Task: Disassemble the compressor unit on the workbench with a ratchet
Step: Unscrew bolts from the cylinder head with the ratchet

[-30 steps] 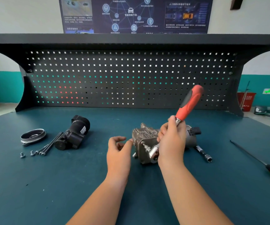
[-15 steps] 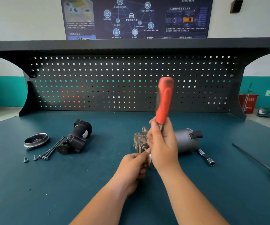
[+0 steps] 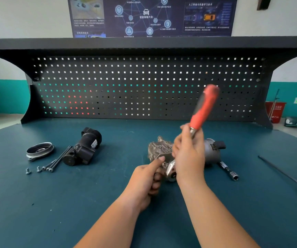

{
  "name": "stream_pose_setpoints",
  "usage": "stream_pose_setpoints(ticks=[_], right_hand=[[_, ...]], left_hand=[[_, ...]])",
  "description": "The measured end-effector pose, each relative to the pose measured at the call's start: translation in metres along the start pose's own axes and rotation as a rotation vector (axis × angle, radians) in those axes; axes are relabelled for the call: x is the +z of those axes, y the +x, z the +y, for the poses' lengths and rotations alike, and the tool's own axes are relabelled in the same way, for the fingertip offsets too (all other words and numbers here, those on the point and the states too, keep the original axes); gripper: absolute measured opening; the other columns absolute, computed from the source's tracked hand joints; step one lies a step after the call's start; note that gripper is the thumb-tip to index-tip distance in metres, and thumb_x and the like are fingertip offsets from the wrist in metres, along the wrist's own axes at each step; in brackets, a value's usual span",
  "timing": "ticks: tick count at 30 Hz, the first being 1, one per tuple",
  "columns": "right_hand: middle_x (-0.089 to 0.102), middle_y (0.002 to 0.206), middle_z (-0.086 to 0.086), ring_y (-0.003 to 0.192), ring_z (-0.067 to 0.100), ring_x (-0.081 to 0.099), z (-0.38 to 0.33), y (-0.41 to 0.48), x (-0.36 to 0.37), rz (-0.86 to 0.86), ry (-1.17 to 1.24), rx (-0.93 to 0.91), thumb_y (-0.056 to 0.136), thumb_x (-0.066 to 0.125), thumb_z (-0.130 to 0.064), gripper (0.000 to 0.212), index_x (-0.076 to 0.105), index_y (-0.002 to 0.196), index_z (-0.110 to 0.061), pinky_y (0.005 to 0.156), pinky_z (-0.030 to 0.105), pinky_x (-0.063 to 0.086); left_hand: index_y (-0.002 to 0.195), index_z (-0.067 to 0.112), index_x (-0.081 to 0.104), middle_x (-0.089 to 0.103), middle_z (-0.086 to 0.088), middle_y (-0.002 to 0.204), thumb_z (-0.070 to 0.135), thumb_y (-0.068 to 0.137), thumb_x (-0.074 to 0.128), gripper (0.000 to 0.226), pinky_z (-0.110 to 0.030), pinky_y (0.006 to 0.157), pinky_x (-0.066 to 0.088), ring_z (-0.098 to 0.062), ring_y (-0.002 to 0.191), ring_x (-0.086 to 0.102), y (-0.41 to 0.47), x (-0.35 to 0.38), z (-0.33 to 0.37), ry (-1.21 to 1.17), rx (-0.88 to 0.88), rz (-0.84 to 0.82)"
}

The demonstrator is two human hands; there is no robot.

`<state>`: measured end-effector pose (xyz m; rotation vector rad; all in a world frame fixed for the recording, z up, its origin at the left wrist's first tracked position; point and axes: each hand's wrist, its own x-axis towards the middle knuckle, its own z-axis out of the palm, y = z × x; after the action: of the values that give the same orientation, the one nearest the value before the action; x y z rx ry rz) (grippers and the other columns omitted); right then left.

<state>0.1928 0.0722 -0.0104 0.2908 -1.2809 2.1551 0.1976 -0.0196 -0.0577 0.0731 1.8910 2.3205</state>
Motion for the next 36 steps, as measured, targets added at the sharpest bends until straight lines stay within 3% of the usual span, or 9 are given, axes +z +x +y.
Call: stream_pose_setpoints(ticks=[4,7,12,16,19,23,29,33,36], right_hand=[[0.038,0.056,-0.01,0.052,0.01,0.036,0.002,-0.01,0.0,-0.507,-0.384,-0.255,0.088,0.049,-0.041,0.018,0.055,0.104,-0.035,0.051,0.033,0.035],[0.041,0.059,-0.011,0.056,0.008,0.039,0.001,-0.011,-0.003,-0.59,-0.521,-0.374,0.087,0.045,-0.046,0.022,0.053,0.107,-0.041,0.058,0.038,0.039],[0.037,0.051,-0.015,0.044,0.001,0.032,0.0,-0.011,0.002,-0.256,-0.144,-0.152,0.097,0.045,-0.02,0.012,0.054,0.098,-0.026,0.045,0.014,0.031],[0.033,0.042,-0.014,0.033,0.002,0.027,0.0,0.003,-0.009,0.351,0.246,0.302,0.1,0.039,-0.021,0.019,0.05,0.085,-0.021,0.035,0.014,0.026],[0.033,0.037,-0.012,0.027,0.003,0.026,0.004,0.01,-0.016,0.475,0.405,0.5,0.1,0.038,-0.023,0.023,0.047,0.078,-0.024,0.034,0.015,0.026],[0.029,0.044,-0.013,0.035,0.003,0.026,0.0,0.009,-0.007,0.235,0.151,0.221,0.101,0.039,-0.022,0.016,0.053,0.091,-0.023,0.037,0.017,0.026],[0.052,0.065,-0.021,0.06,-0.001,0.046,0.003,-0.01,-0.003,-0.619,-0.513,-0.334,0.087,0.05,-0.043,0.022,0.052,0.108,-0.046,0.062,0.016,0.04],[0.049,0.062,-0.021,0.058,0.001,0.044,0.004,-0.011,-0.005,-0.582,-0.497,-0.39,0.087,0.048,-0.043,0.022,0.053,0.108,-0.043,0.062,0.014,0.036],[0.037,0.052,-0.015,0.046,0.001,0.032,0.0,-0.011,-0.002,-0.36,-0.236,-0.195,0.096,0.047,-0.026,0.012,0.056,0.103,-0.028,0.049,0.016,0.032]], left_hand=[[0.05,0.022,0.032,0.028,0.007,0.043,0.017,0.085,0.05,0.039,-0.018,0.039,0.013,-0.007,0.038,0.018,0.0,0.002,-0.004,0.009,0.011,-0.047],[0.056,0.018,0.032,0.029,0.007,0.04,0.004,0.087,0.041,0.035,-0.017,0.039,0.014,-0.006,0.035,0.019,-0.001,0.002,-0.004,-0.036,-0.026,-0.08],[0.045,0.019,0.036,0.03,0.007,0.038,0.015,0.091,0.053,0.049,-0.014,0.034,0.016,-0.004,0.031,0.021,-0.001,0.003,-0.001,-0.115,-0.038,-0.087],[0.05,0.019,0.046,0.038,0.007,0.045,0.028,0.085,0.06,0.038,-0.012,0.032,0.017,-0.001,0.032,0.025,0.001,0.005,0.0,-0.222,-0.072,-0.101],[0.054,0.02,0.044,0.039,0.008,0.047,0.03,0.085,0.061,0.036,-0.013,0.034,0.017,-0.002,0.034,0.026,0.002,0.008,-0.001,-0.195,-0.055,-0.109],[0.046,0.022,0.046,0.039,0.008,0.048,0.032,0.085,0.061,0.043,-0.016,0.037,0.015,-0.005,0.037,0.026,0.002,0.005,0.0,-0.161,-0.046,-0.057],[0.055,0.019,0.04,0.032,0.006,0.045,0.016,0.084,0.048,0.031,-0.02,0.041,0.013,-0.007,0.038,0.024,0.002,0.001,-0.003,-0.051,0.05,0.013],[0.051,0.018,0.038,0.034,0.006,0.042,0.006,0.085,0.046,0.037,-0.017,0.038,0.014,-0.005,0.036,0.024,-0.001,0.001,-0.003,0.0,0.048,-0.01],[0.047,0.019,0.041,0.037,0.01,0.039,0.017,0.091,0.055,0.046,-0.014,0.033,0.015,-0.002,0.032,0.024,-0.002,0.003,-0.001,-0.025,0.005,-0.054]])
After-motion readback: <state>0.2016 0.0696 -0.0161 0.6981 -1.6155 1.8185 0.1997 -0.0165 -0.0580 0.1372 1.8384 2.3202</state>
